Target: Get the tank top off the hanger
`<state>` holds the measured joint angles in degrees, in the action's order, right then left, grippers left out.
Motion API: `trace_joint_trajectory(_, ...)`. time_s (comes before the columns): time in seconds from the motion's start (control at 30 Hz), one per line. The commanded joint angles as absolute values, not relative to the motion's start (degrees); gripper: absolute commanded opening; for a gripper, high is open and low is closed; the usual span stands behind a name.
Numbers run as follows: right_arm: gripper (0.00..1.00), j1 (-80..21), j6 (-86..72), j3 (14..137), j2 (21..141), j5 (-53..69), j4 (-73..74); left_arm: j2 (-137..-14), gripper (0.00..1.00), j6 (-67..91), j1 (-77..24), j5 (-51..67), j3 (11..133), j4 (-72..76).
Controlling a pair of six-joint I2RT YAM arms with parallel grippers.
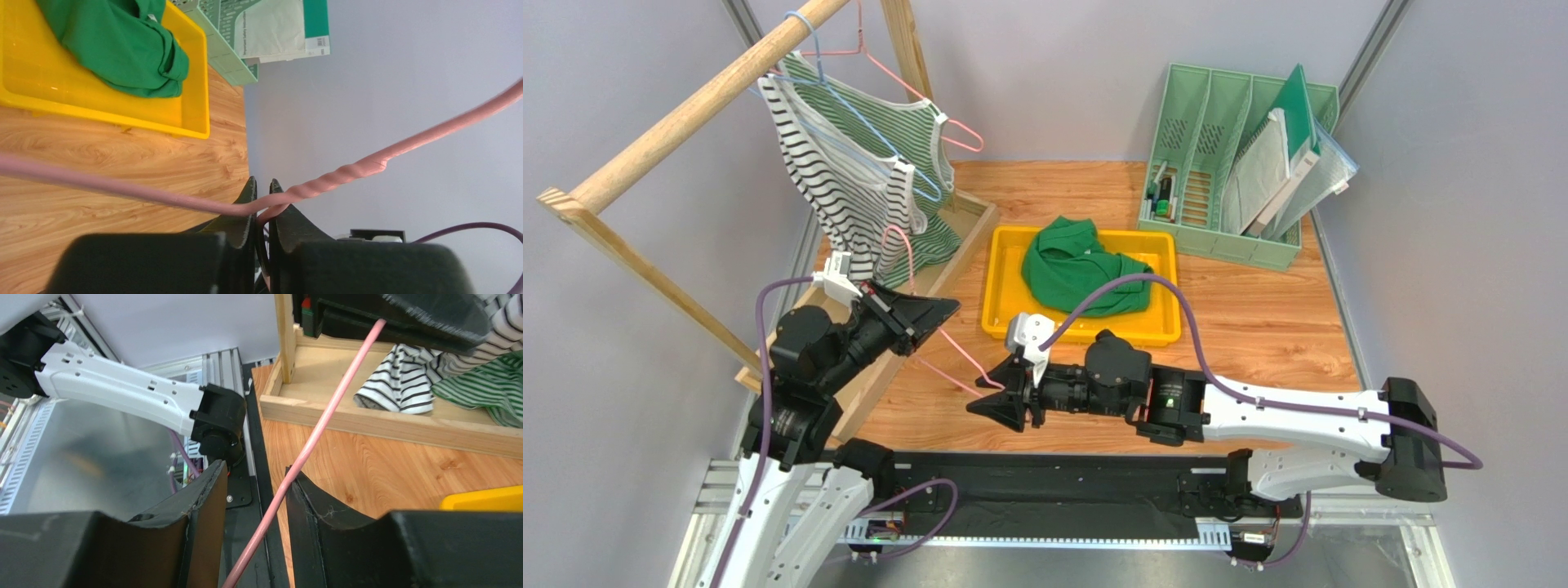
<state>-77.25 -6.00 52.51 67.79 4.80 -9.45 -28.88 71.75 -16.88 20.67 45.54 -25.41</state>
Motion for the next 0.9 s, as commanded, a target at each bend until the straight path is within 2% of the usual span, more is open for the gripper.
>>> trace_joint_trajectory(0.0, 0.16, -78.05, -5.27, 57.04, 69.17, 8.88, -4.23, -27.6, 0.0, 68.12, -16.7, 18.2, 47.37, -24.59)
trace_joint_trajectory(0.07, 0.44, -78.05, -7.29, 57.56, 69.26, 5.99, -1.16, -25.85, 0.0, 66.98, -16.61, 15.84, 47.37, -26.27)
trace_joint_trajectory(0.1, 0.76, -78.22, -8.43, 58.0, 69.26, 4.15, -0.27, -25.06, 0.0, 66.8, -16.7, 15.04, 47.11, -27.58)
trace_joint_trajectory(0.17, 1.0, -78.31, -11.59, 60.55, 69.0, -1.91, 5.85, -22.77, 0.0, 66.27, -16.7, 12.76, 46.76, -28.65)
trace_joint_trajectory(0.23, 1.0, -78.22, -13.53, 63.09, 68.82, -6.21, 9.04, -21.02, 0.0, 65.92, -16.61, 11.26, 46.67, -30.58)
trace_joint_trajectory(0.4, 1.0, -78.4, -14.77, 64.16, 69.52, -6.42, 12.57, -20.04, 0.0, 64.69, -16.7, 9.05, 47.9, -32.78)
trace_joint_trajectory(0.57, 0.98, -78.66, -15.99, 58.72, 68.21, -1.42, 5.38, -18.9, 0.0, 64.69, -16.7, 8.79, 48.08, -31.64)
trace_joint_trajectory(0.67, 0.91, -78.66, -20.73, 57.22, 68.46, 3.86, -0.93, -16.88, 0.0, 64.69, -16.7, 8.96, 46.68, -28.66)
trace_joint_trajectory(0.7, 0.85, -78.75, -22.22, 56.96, 68.9, 4.82, -2.18, -16.27, 0.0, 65.04, -16.7, 9.05, 45.45, -26.56)
trace_joint_trajectory(0.83, 0.74, -78.66, -31.53, 58.27, 72.06, 6.84, -2.37, -12.84, 0.0, 66.0, -16.61, 8.53, 43.16, -22.86)
trace_joint_trajectory(0.87, 0.65, -78.66, -32.86, 57.92, 72.33, 7.9, -4.46, -12.48, 0.0, 65.92, -16.7, 8.44, 43.07, -22.68)
